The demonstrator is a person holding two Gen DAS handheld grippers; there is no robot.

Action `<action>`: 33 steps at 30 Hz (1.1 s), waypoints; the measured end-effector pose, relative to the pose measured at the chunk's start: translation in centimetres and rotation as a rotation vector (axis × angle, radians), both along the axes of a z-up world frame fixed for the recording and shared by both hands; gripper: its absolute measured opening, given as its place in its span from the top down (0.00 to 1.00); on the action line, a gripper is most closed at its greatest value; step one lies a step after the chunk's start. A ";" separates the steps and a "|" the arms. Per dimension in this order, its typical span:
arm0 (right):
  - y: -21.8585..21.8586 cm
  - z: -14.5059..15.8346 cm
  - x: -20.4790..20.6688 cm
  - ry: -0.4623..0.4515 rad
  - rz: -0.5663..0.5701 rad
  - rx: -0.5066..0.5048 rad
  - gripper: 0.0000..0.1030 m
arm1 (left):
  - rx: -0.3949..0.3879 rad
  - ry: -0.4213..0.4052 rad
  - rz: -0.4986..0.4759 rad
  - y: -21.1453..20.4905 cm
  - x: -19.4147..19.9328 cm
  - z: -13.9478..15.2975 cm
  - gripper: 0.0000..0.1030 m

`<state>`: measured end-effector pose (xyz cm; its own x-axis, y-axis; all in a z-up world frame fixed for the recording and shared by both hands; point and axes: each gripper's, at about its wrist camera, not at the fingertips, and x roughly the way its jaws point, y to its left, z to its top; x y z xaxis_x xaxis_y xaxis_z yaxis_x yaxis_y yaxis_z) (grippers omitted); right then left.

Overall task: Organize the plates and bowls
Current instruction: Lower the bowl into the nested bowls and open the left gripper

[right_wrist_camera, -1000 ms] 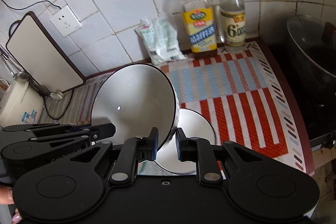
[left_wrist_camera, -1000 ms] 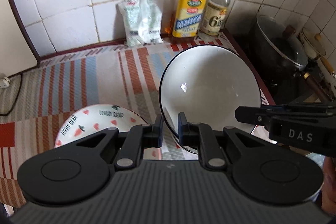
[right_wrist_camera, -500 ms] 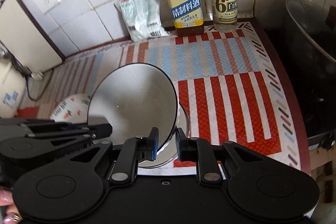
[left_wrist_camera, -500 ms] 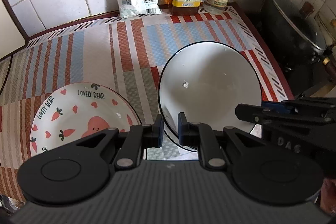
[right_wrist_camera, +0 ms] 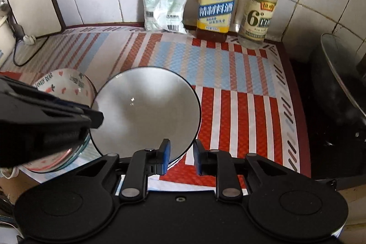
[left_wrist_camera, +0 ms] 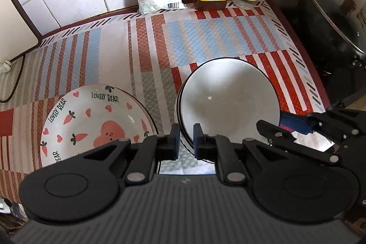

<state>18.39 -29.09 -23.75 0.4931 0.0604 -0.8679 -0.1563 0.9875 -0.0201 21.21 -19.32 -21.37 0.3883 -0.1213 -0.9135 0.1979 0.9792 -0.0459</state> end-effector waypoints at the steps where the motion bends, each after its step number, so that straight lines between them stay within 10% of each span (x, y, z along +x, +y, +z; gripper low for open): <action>1: -0.2 -0.1 0.0 -0.006 -0.001 0.011 0.75 | 0.011 -0.003 0.000 -0.2 0.0 -0.1 0.90; 15: -2.4 -1.0 -1.6 -0.106 0.036 0.176 0.68 | -0.066 -0.090 0.035 0.7 -2.0 -0.2 0.88; 33: -2.8 1.1 -7.8 -0.218 0.268 0.141 0.41 | -0.190 -0.252 0.019 2.0 -7.6 2.3 0.87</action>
